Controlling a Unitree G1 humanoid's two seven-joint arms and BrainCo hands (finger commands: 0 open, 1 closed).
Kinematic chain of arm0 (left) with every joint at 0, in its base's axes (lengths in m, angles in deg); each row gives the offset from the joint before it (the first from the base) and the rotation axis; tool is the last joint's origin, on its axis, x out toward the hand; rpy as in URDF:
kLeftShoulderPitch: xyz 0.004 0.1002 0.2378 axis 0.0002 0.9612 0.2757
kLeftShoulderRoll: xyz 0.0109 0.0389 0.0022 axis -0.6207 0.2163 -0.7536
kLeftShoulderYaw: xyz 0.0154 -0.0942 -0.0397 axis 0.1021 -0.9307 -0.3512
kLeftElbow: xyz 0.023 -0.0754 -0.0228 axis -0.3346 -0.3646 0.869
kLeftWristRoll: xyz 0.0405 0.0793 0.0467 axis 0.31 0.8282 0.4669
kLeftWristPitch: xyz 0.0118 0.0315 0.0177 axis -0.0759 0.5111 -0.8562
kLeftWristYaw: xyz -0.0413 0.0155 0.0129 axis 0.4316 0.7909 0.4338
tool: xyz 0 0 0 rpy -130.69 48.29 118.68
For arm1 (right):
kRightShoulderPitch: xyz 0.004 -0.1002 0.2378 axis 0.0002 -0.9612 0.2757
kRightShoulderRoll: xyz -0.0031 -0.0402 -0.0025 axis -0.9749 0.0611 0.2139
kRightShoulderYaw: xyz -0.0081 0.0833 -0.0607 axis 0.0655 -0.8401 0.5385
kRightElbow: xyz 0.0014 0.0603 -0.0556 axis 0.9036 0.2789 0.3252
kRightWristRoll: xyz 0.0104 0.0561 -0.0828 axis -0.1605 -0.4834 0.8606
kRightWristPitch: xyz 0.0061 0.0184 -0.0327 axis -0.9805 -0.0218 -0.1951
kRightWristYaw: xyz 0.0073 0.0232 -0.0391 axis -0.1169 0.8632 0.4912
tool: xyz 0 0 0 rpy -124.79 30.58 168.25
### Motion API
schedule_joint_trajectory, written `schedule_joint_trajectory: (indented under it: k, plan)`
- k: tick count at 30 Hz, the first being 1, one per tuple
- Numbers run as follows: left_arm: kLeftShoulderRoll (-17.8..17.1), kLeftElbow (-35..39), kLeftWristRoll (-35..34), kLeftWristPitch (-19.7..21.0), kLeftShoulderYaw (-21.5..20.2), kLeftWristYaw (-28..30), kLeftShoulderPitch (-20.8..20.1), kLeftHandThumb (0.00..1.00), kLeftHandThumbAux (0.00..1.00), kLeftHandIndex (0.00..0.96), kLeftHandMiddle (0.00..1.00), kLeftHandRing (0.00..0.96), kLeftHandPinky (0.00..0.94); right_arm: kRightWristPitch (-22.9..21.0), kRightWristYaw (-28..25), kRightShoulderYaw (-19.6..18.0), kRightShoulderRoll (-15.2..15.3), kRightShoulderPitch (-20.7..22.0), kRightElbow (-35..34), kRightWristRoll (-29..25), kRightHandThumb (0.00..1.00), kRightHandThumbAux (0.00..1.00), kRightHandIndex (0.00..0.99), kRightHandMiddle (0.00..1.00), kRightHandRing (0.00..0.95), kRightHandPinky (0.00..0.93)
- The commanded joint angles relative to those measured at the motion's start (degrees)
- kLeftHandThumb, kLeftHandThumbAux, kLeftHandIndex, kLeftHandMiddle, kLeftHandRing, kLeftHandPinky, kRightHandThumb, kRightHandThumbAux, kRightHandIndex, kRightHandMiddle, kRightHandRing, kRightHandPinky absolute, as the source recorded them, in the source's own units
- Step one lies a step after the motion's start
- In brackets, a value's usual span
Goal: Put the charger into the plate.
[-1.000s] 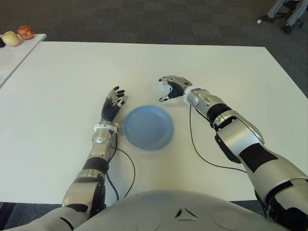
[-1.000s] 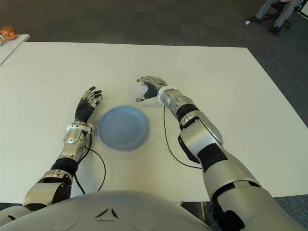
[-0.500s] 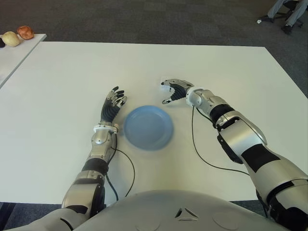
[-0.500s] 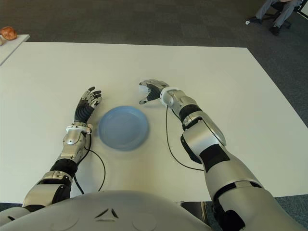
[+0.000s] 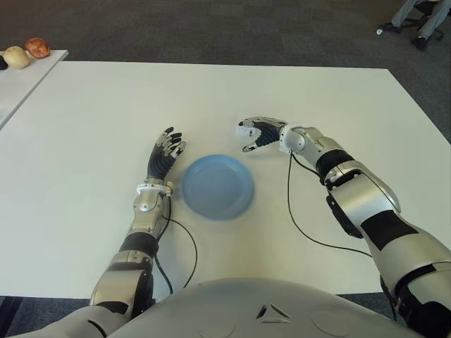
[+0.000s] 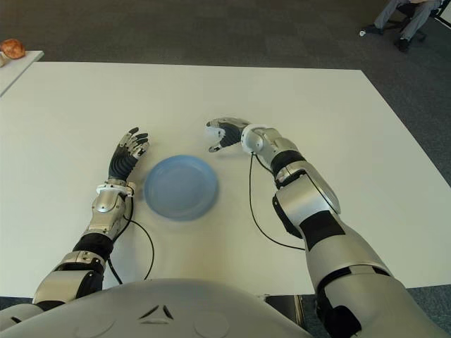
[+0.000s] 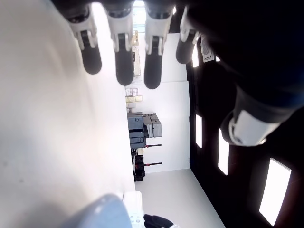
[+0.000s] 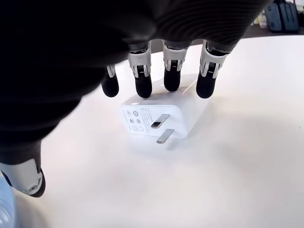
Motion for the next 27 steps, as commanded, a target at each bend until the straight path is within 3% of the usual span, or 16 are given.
schedule_joint_trajectory:
  k: [1,8,15,27]
  plan:
    - [0.42,-2.67,-0.09,3.31,0.38,1.25,4.02,0.0,0.531,0.116,0.229,0.207,0.181,-0.76,-6.09,-0.45,1.4,-3.35,0.85,-1.21,0.0,0.54,0.0,0.001,0.009,0.021]
    - [0.34,-3.14,-0.54,3.13,0.01,1.97,3.75,0.0,0.526,0.114,0.231,0.208,0.182,-0.6,-8.73,-0.46,3.4,-3.7,0.05,-2.06,0.0,0.532,0.0,0.027,0.029,0.008]
    - [0.22,-3.62,-0.7,3.26,-0.2,1.86,3.53,0.0,0.526,0.115,0.233,0.209,0.183,2.38,-11.92,-0.67,7.71,-4.68,-1.89,-3.01,0.0,0.505,0.0,0.087,0.08,0.0]
    - [0.08,-3.76,-0.73,3.28,-0.43,1.76,3.46,0.0,0.524,0.123,0.233,0.209,0.18,9.61,-18.64,-1.92,15.25,-8.89,-12.71,-6.36,0.0,0.513,0.0,0.128,0.123,0.009]
